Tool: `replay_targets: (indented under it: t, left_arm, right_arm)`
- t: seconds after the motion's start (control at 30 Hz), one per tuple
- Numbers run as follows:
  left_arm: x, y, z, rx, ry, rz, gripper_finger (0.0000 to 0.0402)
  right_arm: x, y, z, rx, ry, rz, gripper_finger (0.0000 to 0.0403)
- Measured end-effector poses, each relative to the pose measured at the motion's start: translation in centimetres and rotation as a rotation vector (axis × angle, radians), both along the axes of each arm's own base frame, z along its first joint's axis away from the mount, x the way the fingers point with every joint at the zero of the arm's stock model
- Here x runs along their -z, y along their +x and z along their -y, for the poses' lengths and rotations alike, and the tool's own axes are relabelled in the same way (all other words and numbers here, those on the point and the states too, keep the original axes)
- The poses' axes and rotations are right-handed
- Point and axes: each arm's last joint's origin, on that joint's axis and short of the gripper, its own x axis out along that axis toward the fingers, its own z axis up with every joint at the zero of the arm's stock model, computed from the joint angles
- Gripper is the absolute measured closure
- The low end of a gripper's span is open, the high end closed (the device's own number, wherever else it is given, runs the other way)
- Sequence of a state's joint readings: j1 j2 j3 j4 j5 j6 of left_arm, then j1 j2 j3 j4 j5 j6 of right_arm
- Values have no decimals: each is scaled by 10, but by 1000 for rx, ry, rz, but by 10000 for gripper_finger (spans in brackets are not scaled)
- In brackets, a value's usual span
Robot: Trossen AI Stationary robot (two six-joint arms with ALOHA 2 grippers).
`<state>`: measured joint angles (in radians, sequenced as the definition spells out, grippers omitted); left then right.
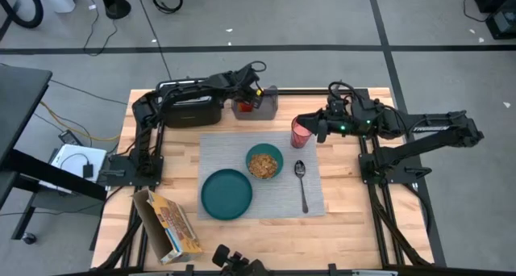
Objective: Arrange a breakfast setting
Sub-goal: Put the apple on the top left of the placemat
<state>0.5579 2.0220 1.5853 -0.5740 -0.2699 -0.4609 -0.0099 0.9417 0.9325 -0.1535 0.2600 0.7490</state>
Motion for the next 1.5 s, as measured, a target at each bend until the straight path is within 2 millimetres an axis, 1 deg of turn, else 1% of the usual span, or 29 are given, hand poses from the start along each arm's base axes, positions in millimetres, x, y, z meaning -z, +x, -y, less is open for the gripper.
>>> replay_targets:
  t: [0.1, 0.2, 0.5, 0.6, 0.83, 0.97, 1.13, 1.5]
  left_arm:
    - [0, 0, 1, 1, 0, 0, 289]
    - [0, 0, 1, 4, -3, 2, 300]
    - [-2, 0, 1, 5, -2, 6, 357]
    - [-5, 0, 1, 6, 3, 15, 368]
    - [-6, -1, 1, 2, 2, 14, 372]
    - [0, 0, 7, -18, 12, -1, 381]
    - [6, 2, 14, -19, 36, -18, 381]
    - [7, 0, 12, -24, 35, -17, 380]
  right_arm:
    - [0, 0, 3, -4, 4, 0, 275]
    - [0, 0, 6, -9, 7, 0, 275]
    - [0, -1, 14, -23, 17, 0, 275]
    - [0, -1, 15, -27, 20, -1, 275]
    - [1, -1, 19, -21, 13, -5, 275]
    - [1, -1, 19, -30, 13, -7, 275]
    - [1, -1, 18, -39, 14, -7, 275]
    - [1, -1, 18, -46, 15, -8, 274]
